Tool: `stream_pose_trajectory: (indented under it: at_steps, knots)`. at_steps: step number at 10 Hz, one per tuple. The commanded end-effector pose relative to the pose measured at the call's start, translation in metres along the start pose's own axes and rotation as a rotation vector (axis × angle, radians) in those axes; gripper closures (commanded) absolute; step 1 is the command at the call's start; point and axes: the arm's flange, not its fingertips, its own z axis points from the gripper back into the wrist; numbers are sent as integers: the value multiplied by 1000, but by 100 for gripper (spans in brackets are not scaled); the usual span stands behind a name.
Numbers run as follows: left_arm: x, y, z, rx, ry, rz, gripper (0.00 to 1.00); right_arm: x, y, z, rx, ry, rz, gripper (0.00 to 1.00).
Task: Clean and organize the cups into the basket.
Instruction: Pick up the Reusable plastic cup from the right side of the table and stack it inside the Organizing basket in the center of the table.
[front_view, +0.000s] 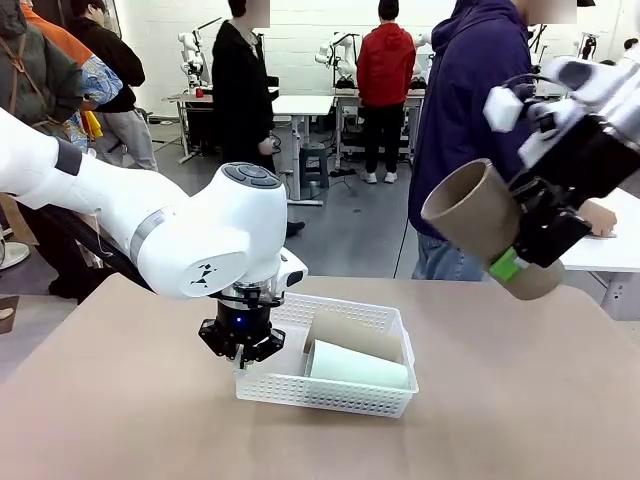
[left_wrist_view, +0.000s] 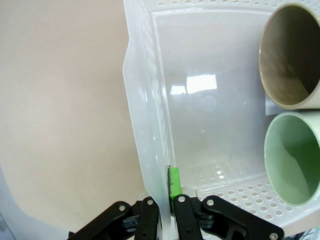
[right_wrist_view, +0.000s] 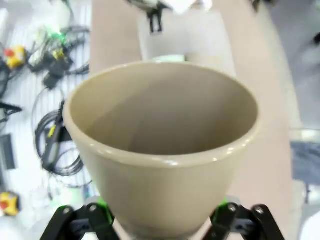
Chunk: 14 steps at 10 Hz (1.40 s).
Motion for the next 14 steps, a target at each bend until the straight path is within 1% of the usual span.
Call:
stream_pose_trajectory:
  at_steps: [1,3,4,6,7,8,10,14]
  knots:
    - [-2,-2,-2,12,-2,-4,100,28,-23,-21,162,139,22,18]
    - [-2,-2,-2,12,-2,-4,100,53,-35,-54,217,131,73,18]
    - [-2,-2,-2,12,-2,-4,100,63,-43,-76,211,114,102,18]
    - [-2,-2,-2,12,-2,-4,100,67,-60,-113,171,128,88,18]
    - [-2,-2,-2,12,-2,-4,100,68,-67,-128,179,115,92,18]
    - [-2,-2,-2,12,-2,-4,100,66,-72,-140,190,81,109,18]
    - [-2,-2,-2,12,-2,-4,100,60,-79,-159,204,26,120,18]
    - [-2,-2,-2,12,-2,-4,100,56,-85,-188,215,-30,175,18]
